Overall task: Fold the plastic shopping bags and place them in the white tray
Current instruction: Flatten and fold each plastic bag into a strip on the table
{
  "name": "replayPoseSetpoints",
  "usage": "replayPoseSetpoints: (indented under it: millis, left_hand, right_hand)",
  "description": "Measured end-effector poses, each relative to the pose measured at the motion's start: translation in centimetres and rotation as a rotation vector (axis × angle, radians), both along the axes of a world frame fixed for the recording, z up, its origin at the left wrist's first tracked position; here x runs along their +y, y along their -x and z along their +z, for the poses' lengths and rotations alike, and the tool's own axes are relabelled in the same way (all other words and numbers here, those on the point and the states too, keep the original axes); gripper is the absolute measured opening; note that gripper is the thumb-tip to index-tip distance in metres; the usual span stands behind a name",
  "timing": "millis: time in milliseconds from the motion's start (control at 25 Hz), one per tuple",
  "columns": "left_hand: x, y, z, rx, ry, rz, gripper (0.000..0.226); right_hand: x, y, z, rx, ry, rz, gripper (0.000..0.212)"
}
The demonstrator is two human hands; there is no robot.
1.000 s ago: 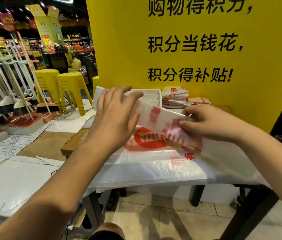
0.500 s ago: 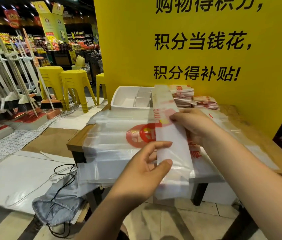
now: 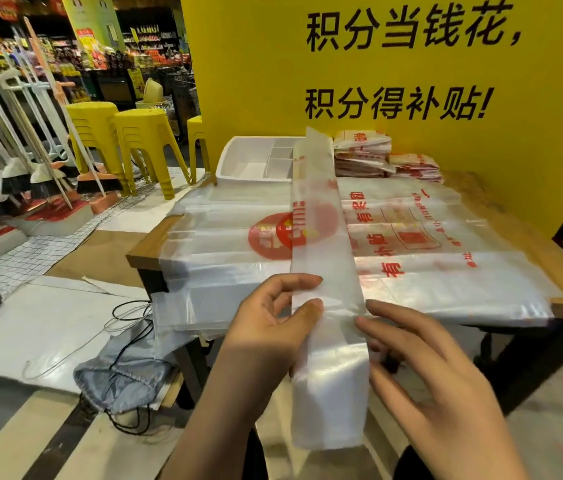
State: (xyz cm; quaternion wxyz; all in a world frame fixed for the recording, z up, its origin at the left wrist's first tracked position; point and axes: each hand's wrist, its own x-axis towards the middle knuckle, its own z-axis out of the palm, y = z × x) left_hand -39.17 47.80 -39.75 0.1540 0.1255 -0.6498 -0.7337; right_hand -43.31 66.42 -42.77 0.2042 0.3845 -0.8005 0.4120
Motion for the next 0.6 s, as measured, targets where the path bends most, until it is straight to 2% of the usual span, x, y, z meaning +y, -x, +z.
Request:
replayPoseSetpoints:
  millis: [120, 280, 400, 480, 520, 600]
  left_hand:
    - [0.6, -0.1, -0.5, 0.01, -0.017, -0.027, 0.018]
    - [0.0, -0.6, -1.4, -0.011, 0.087, -0.031, 0.016]
    - [-1.1, -1.4, -1.8, -0.047, -0.024, -0.174, 0.031]
    - [-2.0, -2.2, -1.9, -0.064, -0.013, -0.241, 0.043]
    - [-2.1, -2.6, -1.9, -0.073, 0.06, -0.258, 0.042]
    - [-1.6, -3.2, -1.7, -0.07, 0.181, -0.239, 0.025]
  right_hand:
    - [-0.7, -0.4, -0.7, 0.008, 0.045, 0.034, 0.038]
    - [-1.1, 0.1, -0.1, -0.106, 0.086, 0.046, 0.039]
    - [-1.7, 0.2, 0.3, -0.288, 0.174, -0.005, 0.044]
    - [-2.3, 0.4, 0.7, -0.468, 0.25, 0.003, 0.04]
    - [-2.7, 0.5, 0.9, -0.538, 0.287, 0.008, 0.039]
    - [-3.3, 0.7, 1.2, -0.609, 0.32, -0.007, 0.035]
